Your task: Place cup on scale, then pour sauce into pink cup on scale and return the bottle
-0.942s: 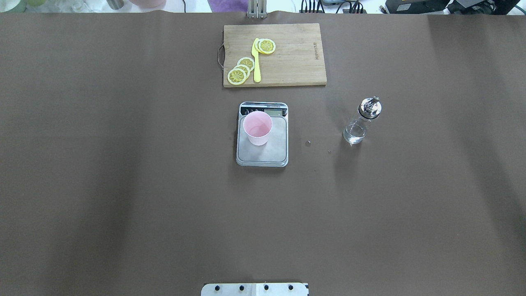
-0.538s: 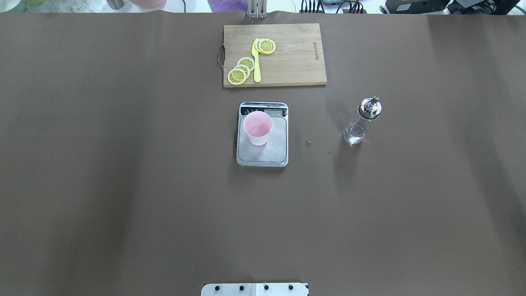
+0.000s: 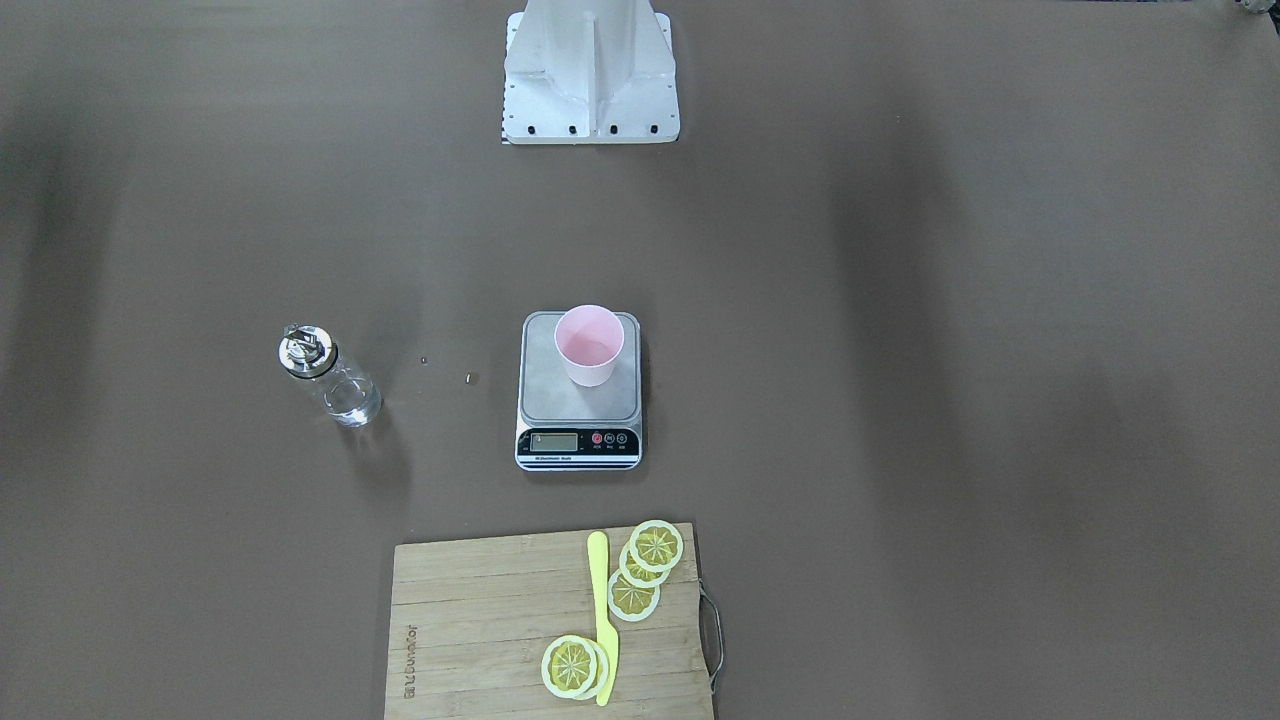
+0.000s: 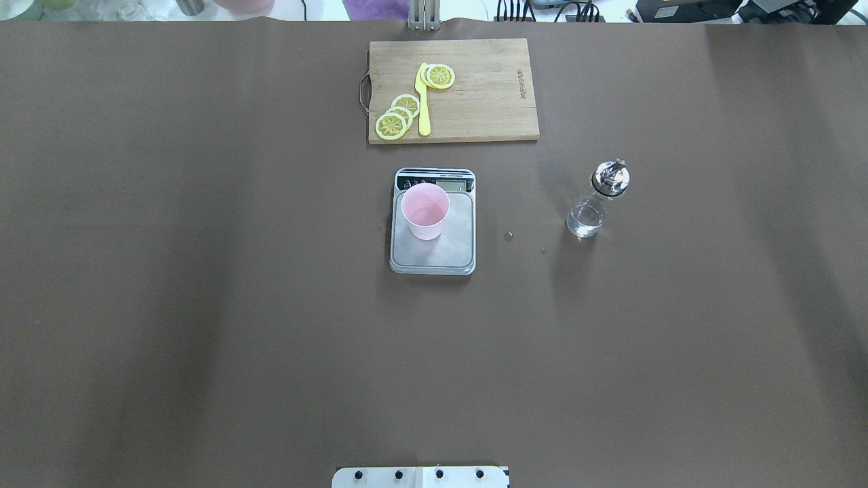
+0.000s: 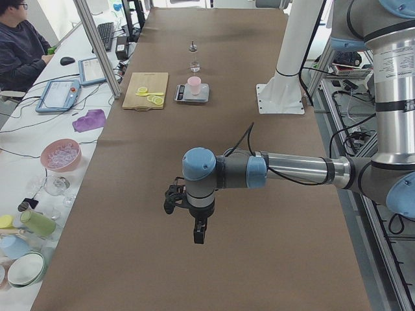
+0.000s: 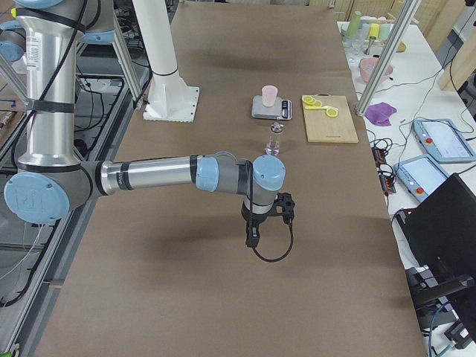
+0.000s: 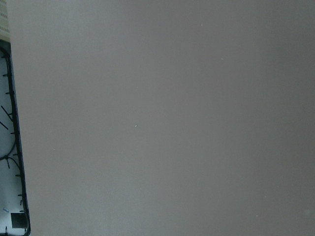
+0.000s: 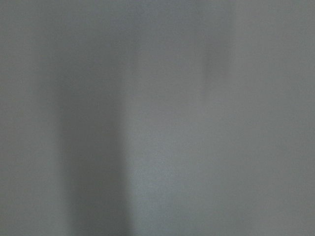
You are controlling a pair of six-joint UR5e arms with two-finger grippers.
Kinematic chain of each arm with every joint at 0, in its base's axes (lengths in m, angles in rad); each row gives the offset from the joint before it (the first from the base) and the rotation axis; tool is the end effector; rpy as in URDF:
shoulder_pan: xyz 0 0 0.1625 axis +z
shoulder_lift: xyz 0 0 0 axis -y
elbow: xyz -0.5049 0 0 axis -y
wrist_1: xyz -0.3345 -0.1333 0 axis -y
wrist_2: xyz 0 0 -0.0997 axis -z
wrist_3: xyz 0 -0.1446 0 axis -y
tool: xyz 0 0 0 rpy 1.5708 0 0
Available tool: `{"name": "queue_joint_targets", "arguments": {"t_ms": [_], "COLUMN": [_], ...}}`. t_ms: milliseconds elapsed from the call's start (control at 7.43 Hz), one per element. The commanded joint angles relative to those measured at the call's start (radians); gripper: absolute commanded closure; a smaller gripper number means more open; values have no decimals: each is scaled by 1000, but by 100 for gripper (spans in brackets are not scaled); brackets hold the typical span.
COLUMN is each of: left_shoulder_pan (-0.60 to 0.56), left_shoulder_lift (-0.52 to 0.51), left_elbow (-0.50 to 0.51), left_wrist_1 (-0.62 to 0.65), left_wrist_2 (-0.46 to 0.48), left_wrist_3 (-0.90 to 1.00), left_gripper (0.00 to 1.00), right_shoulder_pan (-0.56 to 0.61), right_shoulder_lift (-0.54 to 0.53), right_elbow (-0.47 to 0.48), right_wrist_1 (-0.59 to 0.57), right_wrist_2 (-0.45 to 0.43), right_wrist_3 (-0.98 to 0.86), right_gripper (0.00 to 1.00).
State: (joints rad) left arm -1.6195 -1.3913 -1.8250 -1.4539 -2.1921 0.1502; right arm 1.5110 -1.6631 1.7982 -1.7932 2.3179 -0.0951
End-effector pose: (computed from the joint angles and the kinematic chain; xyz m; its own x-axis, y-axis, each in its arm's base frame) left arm -0.0655 -0.3353 0.7560 0.8091 0.0859 -0.5813 -0.0733 0.9963 0.0453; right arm 0.0126 -0.3764 0.7346 0.7269 -0.0792 0.6821 0.1291 0.9914 -0.0225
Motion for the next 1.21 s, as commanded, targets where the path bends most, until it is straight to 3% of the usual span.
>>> {"name": "queue_joint_targets", "arguments": {"t_ms": [0, 1076], "left_shoulder_pan": [1, 1], "left_shoulder_lift": [0, -8], "left_elbow": [6, 35], "left_wrist_1": [1, -3], "left_wrist_2": [0, 0], "left_wrist_3": [0, 2], "left_gripper": [2, 2], "right_shoulder_pan": [0, 0], "right_shoulder_lift": [0, 0], "right_elbow": [1, 1], "right_wrist_1": [0, 0], "right_wrist_2": [0, -2], "right_wrist_3": [0, 0], "right_gripper": [0, 0]}}
